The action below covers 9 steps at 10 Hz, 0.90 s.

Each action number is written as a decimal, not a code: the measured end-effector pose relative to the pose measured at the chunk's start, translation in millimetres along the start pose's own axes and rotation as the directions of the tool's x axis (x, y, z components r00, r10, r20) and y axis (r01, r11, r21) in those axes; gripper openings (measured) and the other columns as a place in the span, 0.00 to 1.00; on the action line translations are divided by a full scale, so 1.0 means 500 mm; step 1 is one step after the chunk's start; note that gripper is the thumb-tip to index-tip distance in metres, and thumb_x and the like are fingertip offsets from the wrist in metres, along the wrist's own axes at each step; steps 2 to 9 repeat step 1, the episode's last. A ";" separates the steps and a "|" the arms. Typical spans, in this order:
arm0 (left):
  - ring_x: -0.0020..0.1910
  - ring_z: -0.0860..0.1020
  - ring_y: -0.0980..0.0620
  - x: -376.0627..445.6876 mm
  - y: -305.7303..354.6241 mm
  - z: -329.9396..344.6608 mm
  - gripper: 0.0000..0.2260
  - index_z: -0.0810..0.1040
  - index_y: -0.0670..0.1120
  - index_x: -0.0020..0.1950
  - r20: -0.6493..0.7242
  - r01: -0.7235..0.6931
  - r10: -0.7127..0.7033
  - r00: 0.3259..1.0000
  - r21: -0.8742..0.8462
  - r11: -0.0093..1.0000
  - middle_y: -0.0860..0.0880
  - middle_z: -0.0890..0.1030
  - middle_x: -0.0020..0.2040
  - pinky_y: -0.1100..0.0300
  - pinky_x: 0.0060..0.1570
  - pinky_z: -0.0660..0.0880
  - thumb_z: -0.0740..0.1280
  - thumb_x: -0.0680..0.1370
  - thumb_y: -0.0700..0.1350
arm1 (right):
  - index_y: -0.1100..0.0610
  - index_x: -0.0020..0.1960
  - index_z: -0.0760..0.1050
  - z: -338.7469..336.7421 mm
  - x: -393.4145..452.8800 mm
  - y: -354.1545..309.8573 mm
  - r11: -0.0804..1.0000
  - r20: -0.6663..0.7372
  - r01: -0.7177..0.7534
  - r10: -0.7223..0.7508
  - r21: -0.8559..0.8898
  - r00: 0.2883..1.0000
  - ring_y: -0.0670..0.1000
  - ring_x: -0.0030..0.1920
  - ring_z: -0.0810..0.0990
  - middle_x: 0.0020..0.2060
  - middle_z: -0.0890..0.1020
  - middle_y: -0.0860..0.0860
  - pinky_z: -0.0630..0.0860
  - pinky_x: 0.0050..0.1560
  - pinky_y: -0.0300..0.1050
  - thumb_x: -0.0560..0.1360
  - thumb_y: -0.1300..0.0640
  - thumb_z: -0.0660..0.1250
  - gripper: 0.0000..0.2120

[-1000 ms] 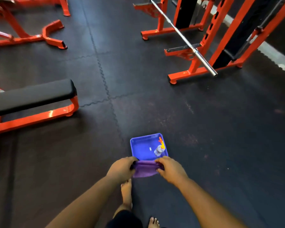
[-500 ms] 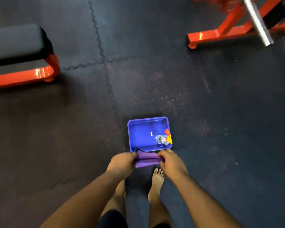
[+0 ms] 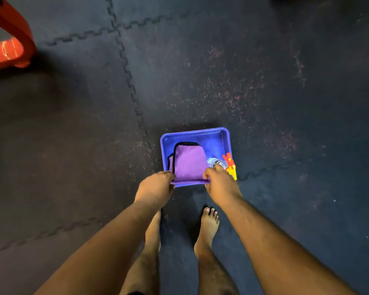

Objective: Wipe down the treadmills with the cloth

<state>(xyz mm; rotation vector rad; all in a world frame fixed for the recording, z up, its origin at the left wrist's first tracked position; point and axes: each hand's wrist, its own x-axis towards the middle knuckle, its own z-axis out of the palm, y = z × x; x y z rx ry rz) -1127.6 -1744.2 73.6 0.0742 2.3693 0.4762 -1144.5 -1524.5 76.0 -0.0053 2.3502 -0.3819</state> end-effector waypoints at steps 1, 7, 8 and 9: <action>0.66 0.77 0.48 0.008 -0.017 0.024 0.25 0.71 0.55 0.75 0.031 0.085 -0.081 0.996 -0.144 0.986 0.52 0.78 0.70 0.53 0.60 0.76 0.66 0.78 0.57 | 0.53 0.64 0.77 0.024 0.008 0.010 0.990 0.004 -0.078 0.079 0.121 0.997 0.58 0.60 0.78 0.63 0.74 0.55 0.75 0.55 0.49 0.78 0.55 0.70 0.15; 0.66 0.77 0.48 0.008 -0.017 0.024 0.25 0.71 0.55 0.75 0.031 0.085 -0.081 0.996 -0.144 0.986 0.52 0.78 0.70 0.53 0.60 0.76 0.66 0.78 0.57 | 0.53 0.64 0.77 0.024 0.008 0.010 0.990 0.004 -0.078 0.079 0.121 0.997 0.58 0.60 0.78 0.63 0.74 0.55 0.75 0.55 0.49 0.78 0.55 0.70 0.15; 0.66 0.77 0.48 0.008 -0.017 0.024 0.25 0.71 0.55 0.75 0.031 0.085 -0.081 0.996 -0.144 0.986 0.52 0.78 0.70 0.53 0.60 0.76 0.66 0.78 0.57 | 0.53 0.64 0.77 0.024 0.008 0.010 0.990 0.004 -0.078 0.079 0.121 0.997 0.58 0.60 0.78 0.63 0.74 0.55 0.75 0.55 0.49 0.78 0.55 0.70 0.15; 0.66 0.77 0.48 0.008 -0.017 0.024 0.25 0.71 0.55 0.75 0.031 0.085 -0.081 0.996 -0.144 0.986 0.52 0.78 0.70 0.53 0.60 0.76 0.66 0.78 0.57 | 0.53 0.64 0.77 0.024 0.008 0.010 0.990 0.004 -0.078 0.079 0.121 0.997 0.58 0.60 0.78 0.63 0.74 0.55 0.75 0.55 0.49 0.78 0.55 0.70 0.15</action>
